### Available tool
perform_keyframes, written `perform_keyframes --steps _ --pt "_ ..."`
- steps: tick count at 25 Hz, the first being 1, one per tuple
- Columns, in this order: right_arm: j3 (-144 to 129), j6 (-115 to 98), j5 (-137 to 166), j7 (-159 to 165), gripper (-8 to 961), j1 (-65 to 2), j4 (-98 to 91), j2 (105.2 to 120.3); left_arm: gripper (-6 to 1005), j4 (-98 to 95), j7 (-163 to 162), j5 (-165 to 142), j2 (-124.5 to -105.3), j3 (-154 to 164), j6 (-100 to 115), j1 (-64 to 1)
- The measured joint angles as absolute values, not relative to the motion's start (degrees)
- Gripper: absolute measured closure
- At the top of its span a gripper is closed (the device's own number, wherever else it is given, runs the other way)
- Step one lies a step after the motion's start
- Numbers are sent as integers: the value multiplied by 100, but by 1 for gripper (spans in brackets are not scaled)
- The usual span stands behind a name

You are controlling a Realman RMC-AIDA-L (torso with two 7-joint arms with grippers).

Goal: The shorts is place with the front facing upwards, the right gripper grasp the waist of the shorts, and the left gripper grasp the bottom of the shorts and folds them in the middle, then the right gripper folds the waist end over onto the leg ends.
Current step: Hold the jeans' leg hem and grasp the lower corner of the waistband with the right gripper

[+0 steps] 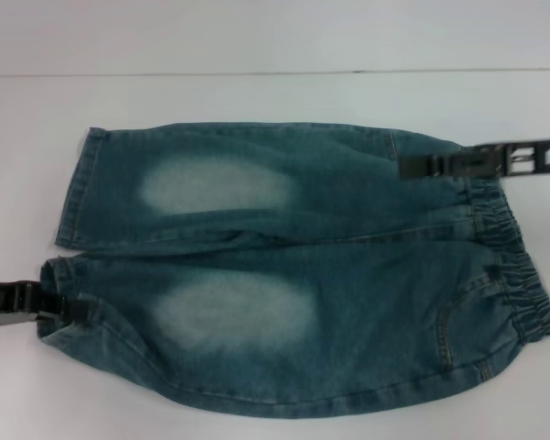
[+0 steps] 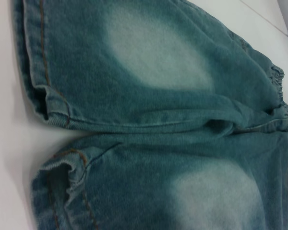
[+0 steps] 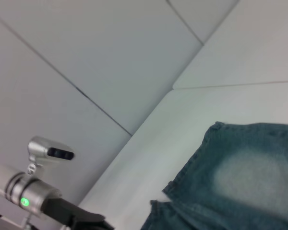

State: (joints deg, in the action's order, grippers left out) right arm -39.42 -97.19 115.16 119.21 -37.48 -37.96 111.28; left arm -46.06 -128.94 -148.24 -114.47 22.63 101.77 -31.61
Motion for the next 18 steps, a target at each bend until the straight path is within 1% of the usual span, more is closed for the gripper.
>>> perform_keyframes --steps 7,9,14,18 --pt "-4006 -10261 12103 12868 320 -3709 -4640 10737 972 -4596 -12894 -14803 -11419 2266 10099 -3197" --pt "-4012 -10464 12465 12902 320 -3715 -4789 10674 972 -4596 -12894 -14802 -11414 2267 10092 -3205" --pt "-4282 -10989 13416 12568 319 -3724 -5340 10673 972 -4589 -12893 -14801 -11411 2268 10083 -3220" --pt "-4464 -11092 14192 12405 319 -3873 -5536 10705 972 -4588 -12895 -14800 -11390 2268 10091 -3277"
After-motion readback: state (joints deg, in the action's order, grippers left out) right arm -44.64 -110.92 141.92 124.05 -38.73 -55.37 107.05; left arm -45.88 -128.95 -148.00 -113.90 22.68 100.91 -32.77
